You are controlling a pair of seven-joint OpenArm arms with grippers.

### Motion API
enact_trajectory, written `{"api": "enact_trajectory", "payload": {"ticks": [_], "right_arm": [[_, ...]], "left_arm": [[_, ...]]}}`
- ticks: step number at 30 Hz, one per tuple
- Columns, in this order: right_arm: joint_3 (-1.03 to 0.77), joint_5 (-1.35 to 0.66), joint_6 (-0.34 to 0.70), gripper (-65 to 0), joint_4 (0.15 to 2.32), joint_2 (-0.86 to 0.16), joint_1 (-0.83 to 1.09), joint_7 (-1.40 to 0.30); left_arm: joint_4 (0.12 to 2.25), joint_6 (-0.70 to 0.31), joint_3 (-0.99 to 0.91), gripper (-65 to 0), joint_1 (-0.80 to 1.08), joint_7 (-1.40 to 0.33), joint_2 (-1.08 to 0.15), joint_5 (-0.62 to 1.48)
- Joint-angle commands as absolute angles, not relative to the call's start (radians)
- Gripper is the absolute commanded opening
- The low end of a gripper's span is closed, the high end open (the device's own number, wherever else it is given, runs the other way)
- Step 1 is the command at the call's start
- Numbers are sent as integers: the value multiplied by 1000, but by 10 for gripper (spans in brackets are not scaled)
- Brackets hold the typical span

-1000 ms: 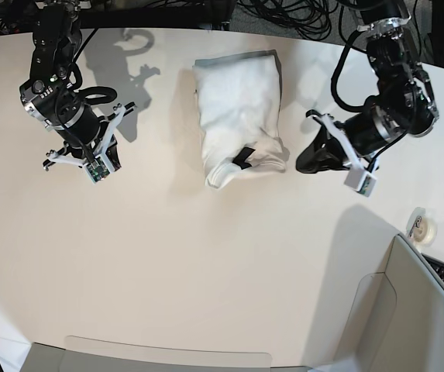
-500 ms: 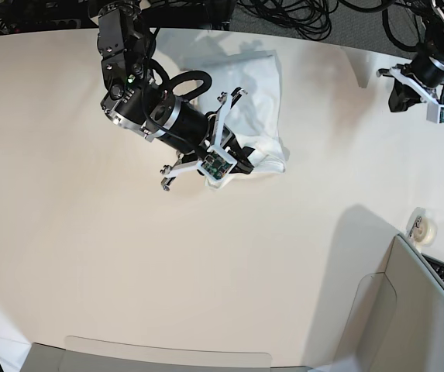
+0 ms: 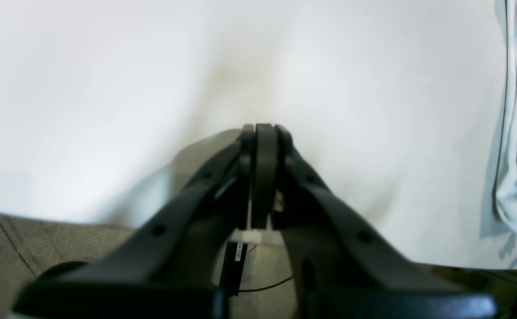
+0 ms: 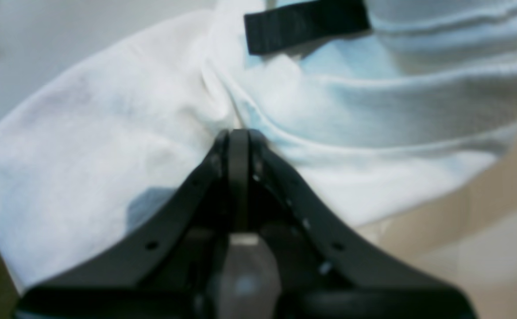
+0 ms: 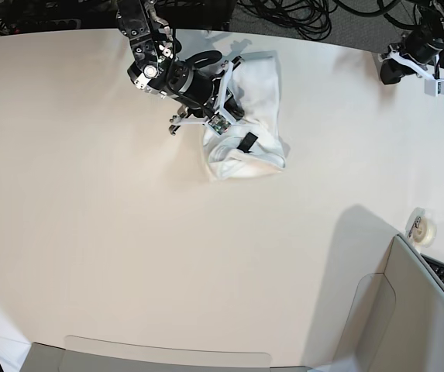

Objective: Layout the t-shirt on the table in an organized manner, then fold the t-shirt properly
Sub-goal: 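Grasp the folded shirt with the right gripper and drag it aside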

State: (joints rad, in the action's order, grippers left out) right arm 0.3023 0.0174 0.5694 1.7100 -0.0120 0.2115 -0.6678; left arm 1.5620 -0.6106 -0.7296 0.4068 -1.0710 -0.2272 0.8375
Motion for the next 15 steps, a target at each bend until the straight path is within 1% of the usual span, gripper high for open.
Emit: {"api": "enact_trajectory", "payload": {"ticks": [1, 4, 9, 15], "right_arm": [[271, 67, 567, -650, 1733, -56, 236, -742], [203, 67, 568, -650, 1778, -166, 260, -779], [102, 64, 573, -650, 1781, -357, 292, -792], [-4, 62, 575, -650, 1713, -572, 348, -794]], "left_arm": [[1563, -601, -730, -650, 415, -1104, -234, 792], [1563, -601, -702, -650, 414, -1106, -232, 792], [1563, -601, -647, -650, 417, -1104, -229, 792], [1563, -601, -618, -650, 412, -1104, -208, 792]]}}
